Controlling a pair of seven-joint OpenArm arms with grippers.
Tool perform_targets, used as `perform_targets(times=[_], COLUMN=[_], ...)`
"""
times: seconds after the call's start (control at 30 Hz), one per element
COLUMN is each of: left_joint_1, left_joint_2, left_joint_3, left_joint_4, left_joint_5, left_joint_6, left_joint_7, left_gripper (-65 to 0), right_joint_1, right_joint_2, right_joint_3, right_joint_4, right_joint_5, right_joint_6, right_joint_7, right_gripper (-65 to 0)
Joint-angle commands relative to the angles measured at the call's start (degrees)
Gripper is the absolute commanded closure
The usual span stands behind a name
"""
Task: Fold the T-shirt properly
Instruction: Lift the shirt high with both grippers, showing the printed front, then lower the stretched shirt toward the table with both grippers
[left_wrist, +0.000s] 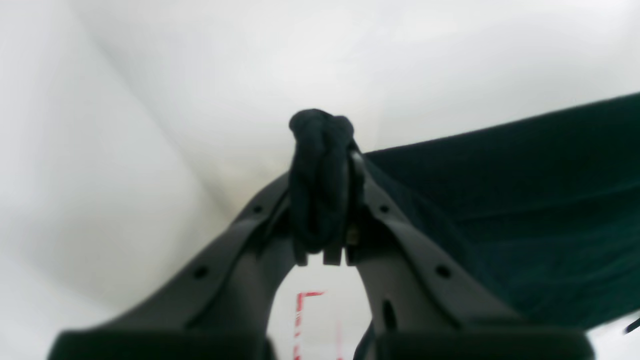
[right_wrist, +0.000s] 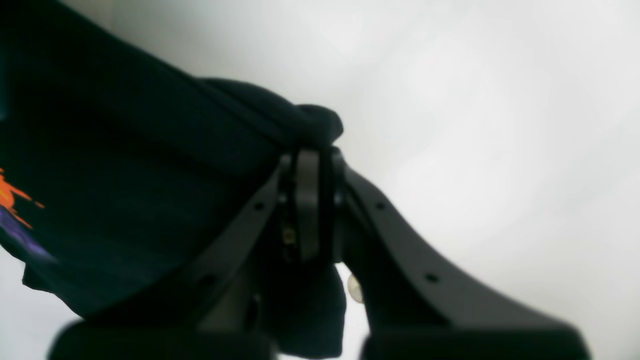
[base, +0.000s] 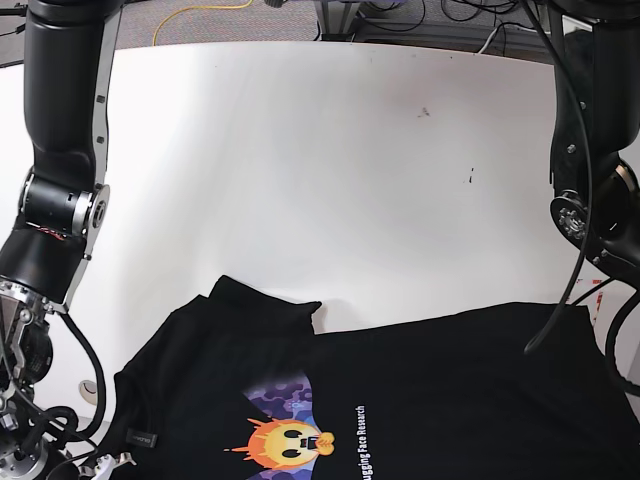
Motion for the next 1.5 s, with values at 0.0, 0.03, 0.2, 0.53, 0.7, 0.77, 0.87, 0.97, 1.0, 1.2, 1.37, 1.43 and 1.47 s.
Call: perform_targets(times=[0.0,0.03,0.2,0.53,0.7,0.77,0.87,0.97,1.0,1.2,1.37,1.43,1.47], left_joint_1=[-5.4,-5.8,-9.5,-10.8,-5.6,-2.6,2.5,9.0,10.9,24.3,34.6,39.3,41.3], left_joint_2=[-0.9,-0.9,-0.8,-0.5,-0.4,-0.5,-0.8,-0.8,-0.8,-0.5,-0.5,-0.5,-0.5], left_joint_3=[2.2,2.5,3.6,3.6,3.3,3.1,3.0,2.8,2.4,-2.7,-4.3,-5.4,-5.7], left_joint_4=[-1.4,-1.9,-3.5,-3.2,-0.6,1.4,4.0,6.8,7.5,10.7,11.0,11.0,11.0], left_joint_5=[-0.1,-0.2,-0.4,-0.4,-1.6,-3.4,-6.2,-9.0,-9.8,-13.5,-17.9,-20.0,-20.9], left_joint_6=[0.4,0.6,1.2,0.9,0.8,0.8,0.8,0.8,0.8,0.8,0.8,0.8,0.8], left_joint_7=[-2.7,-3.0,-5.1,-5.0,-4.9,-4.9,-4.9,-5.1,-5.2,-5.3,-6.3,-7.6,-8.3], left_gripper=[-0.6,-0.6,-0.6,-0.6,-0.6,-0.6,-0.6,-0.6,-0.6,-0.6,-0.6,-0.6,-0.6], right_joint_1=[4.8,5.1,9.5,11.2,5.8,2.2,-4.3,-12.0,-14.3,-30.4,-42.1,-46.1,-47.6], right_joint_2=[1.7,1.7,3.1,3.6,4.8,4.8,4.8,4.7,4.6,1.7,-1.6,-2.7,-3.1], right_joint_3=[0.3,0.0,-4.7,-6.1,-3.8,-1.6,1.8,4.5,5.1,10.6,14.3,15.0,15.3], right_joint_4=[0.2,0.2,0.2,0.5,3.1,6.0,10.9,16.9,18.2,26.8,30.9,32.0,32.3], right_joint_5=[-0.6,-0.6,-0.3,-0.2,-0.2,-0.3,-0.3,-0.2,-0.2,-0.2,-0.3,-0.3,-0.3], right_joint_6=[-0.6,-0.6,-0.6,-0.6,-0.6,-0.6,-0.6,-0.6,-0.6,-0.6,-0.6,-0.6,-0.6], right_joint_7=[1.8,1.8,1.9,1.5,-0.8,-1.5,-2.1,-2.2,-2.2,-2.2,-1.9,-1.8,-1.8], right_gripper=[-1.0,-1.0,-1.0,-0.8,-0.8,-0.8,-0.8,-0.8,-0.8,-0.8,-0.8,-0.8,-0.8])
